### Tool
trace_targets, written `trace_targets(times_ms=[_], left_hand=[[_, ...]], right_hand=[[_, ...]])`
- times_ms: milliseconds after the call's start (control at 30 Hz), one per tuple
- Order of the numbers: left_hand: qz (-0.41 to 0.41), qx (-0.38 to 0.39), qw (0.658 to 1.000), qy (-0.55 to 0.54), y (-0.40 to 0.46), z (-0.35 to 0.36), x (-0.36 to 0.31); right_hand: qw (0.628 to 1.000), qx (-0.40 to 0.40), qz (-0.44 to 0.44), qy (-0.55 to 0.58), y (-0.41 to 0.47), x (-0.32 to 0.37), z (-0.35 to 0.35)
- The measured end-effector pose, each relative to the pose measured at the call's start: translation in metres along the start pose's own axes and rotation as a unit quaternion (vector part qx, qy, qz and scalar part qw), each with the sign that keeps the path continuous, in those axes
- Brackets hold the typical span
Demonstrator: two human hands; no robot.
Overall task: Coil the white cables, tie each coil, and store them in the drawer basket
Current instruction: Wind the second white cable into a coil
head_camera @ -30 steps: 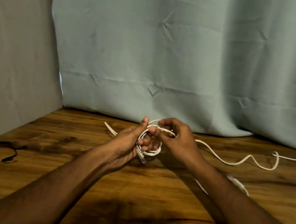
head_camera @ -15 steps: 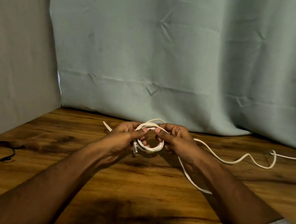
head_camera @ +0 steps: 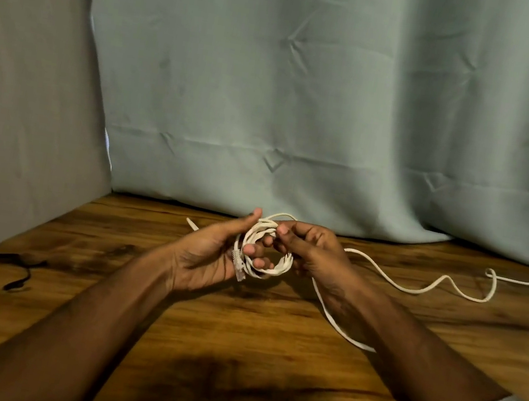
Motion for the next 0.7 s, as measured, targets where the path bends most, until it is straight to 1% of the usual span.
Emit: trace_targets(times_ms=[133,300,333,367,433,533,600,700], left_hand=[[0.027,-0.035,0.999,0.005,0.005,-0.002,0.002],[0.092,-0.153,0.983,0.033,0.01,-0.01,0.001],[0.108,-0.172,0.979,0.024,0.009,-0.013,-0.001],[0.125,-0.189,0.974,0.007,0.009,-0.018,-0.004],[0.162,-0.226,0.96,-0.021,0.006,-0.03,-0.015],[0.212,-0.279,0.936,-0.029,-0.001,-0.047,-0.029],[0.23,-0.316,0.92,-0.018,-0.005,-0.053,-0.032],[0.254,-0.37,0.894,-0.003,-0.013,-0.058,-0.038]], right_hand=[[1.0,-0.002,-0.011,-0.016,0.002,0.002,-0.002],[0.999,-0.007,-0.022,-0.027,0.003,-0.004,0.002],[0.998,-0.008,-0.027,-0.05,0.002,-0.005,0.004],[0.994,-0.016,-0.031,-0.103,0.0,-0.005,0.003],[0.965,-0.031,-0.03,-0.257,-0.002,-0.005,0.0],[0.899,0.006,-0.04,-0.437,-0.002,-0.003,-0.003],[0.853,0.047,-0.041,-0.518,-0.002,0.0,0.001],[0.802,0.08,-0.045,-0.59,-0.003,0.004,0.008]])
Point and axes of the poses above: each hand's wrist, its own y-axis towards the middle knuckle, its own z-axis out of the palm, x = y × z, the point moved 4 cm from there along y, towards the middle knuckle, and after that the axes turned 10 degrees about x, right-handed, at the moved point
